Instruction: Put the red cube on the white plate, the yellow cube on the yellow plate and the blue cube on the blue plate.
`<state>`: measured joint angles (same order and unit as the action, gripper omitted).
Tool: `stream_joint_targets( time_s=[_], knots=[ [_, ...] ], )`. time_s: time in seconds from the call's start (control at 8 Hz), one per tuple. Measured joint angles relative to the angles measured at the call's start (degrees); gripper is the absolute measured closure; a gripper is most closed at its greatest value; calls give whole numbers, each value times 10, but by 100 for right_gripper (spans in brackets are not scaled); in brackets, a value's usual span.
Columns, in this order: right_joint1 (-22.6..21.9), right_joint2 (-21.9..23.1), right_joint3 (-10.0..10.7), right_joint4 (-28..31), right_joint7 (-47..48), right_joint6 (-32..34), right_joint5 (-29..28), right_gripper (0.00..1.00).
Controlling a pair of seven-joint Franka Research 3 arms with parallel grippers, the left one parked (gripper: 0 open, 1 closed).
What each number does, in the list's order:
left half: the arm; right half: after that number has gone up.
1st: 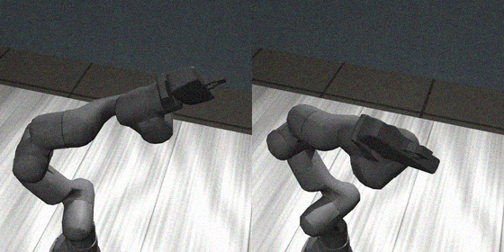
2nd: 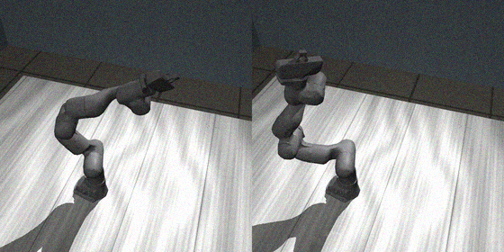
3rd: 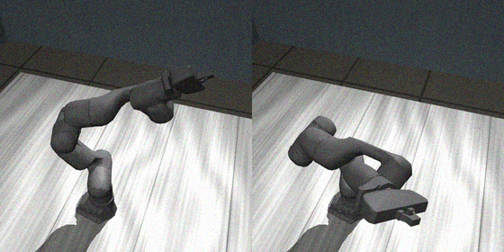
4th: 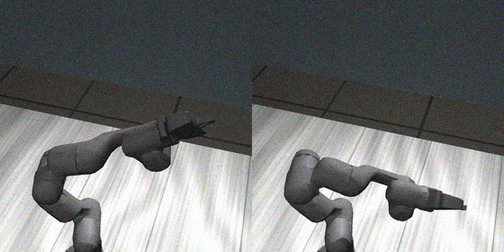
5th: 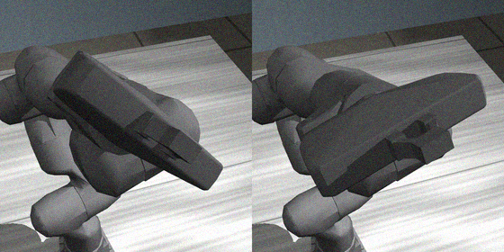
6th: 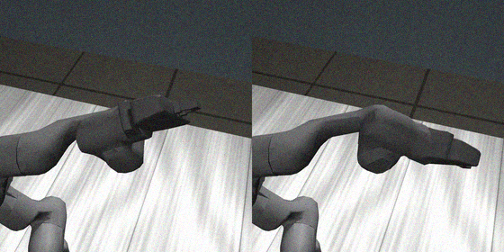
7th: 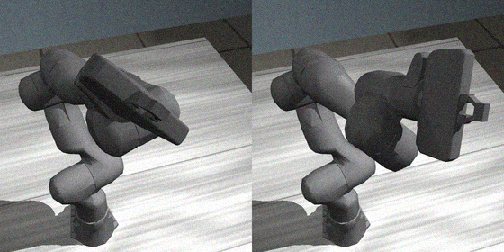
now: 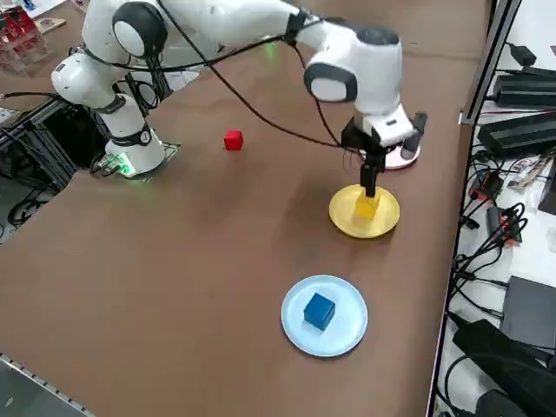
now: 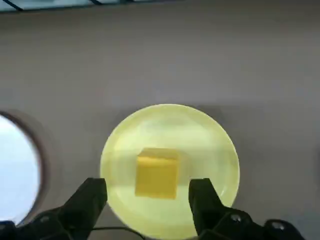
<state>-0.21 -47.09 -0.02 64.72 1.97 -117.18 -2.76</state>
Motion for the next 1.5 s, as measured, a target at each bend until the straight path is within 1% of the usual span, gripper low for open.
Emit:
stream_joint_targets(
  time_s=[0.12, 0.25, 0.5, 0.62, 0.75, 0.88, 1.0, 1.25, 1.38, 1.5],
  knots=[
    [-7, 34, 0, -4, 5, 45, 0, 0],
    [-15, 72, 0, -6, 13, 106, 0, 0],
    [-22, 143, 0, -7, 25, 274, -5, 0],
    [-22, 169, 0, -2, 24, 353, -12, 0],
    [-23, 194, 0, 20, 24, 406, -16, 0],
    [-27, 226, -1, 70, 23, 407, -16, 0],
    [-33, 269, -2, 145, 21, 371, -17, 0],
    [-49, 384, -4, 340, 18, 246, -17, 0],
    [-60, 438, -5, 436, 16, 203, -17, 0],
    [-77, 477, -6, 521, 11, 185, -17, 0]
  ],
)
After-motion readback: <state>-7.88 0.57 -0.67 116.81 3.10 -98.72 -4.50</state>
